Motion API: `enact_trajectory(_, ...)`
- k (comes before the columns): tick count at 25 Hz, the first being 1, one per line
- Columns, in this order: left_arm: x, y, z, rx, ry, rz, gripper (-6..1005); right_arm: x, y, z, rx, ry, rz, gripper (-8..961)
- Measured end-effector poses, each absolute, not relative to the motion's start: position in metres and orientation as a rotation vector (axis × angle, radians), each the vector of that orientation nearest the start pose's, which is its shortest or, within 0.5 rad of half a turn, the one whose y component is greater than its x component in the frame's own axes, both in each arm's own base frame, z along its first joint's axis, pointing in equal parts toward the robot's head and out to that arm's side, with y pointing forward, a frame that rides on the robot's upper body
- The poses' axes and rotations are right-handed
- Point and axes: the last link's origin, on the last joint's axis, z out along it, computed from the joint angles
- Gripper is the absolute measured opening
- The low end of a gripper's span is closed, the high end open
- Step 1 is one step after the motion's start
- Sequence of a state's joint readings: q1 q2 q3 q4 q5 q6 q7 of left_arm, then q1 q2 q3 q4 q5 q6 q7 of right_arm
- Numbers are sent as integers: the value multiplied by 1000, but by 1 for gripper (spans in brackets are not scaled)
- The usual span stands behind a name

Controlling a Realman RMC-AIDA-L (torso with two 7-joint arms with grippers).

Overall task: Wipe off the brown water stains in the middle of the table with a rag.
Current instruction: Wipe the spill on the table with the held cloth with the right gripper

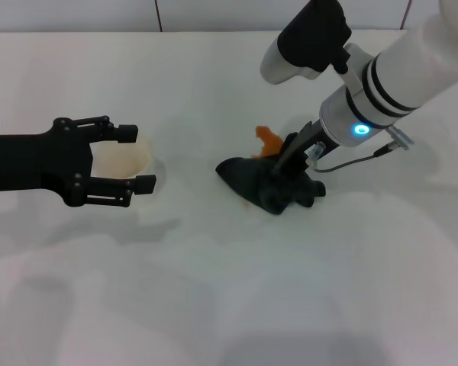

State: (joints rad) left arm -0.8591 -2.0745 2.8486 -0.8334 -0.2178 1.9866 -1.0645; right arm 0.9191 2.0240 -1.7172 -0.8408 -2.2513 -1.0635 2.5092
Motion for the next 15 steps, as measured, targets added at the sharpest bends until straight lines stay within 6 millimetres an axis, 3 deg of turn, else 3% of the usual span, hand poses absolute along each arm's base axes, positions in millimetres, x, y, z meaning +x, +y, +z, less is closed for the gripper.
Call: enact_trajectory(15,-255,327,50,-2834,-376,-603,886,135,417,-84,-2657,626,-330,19)
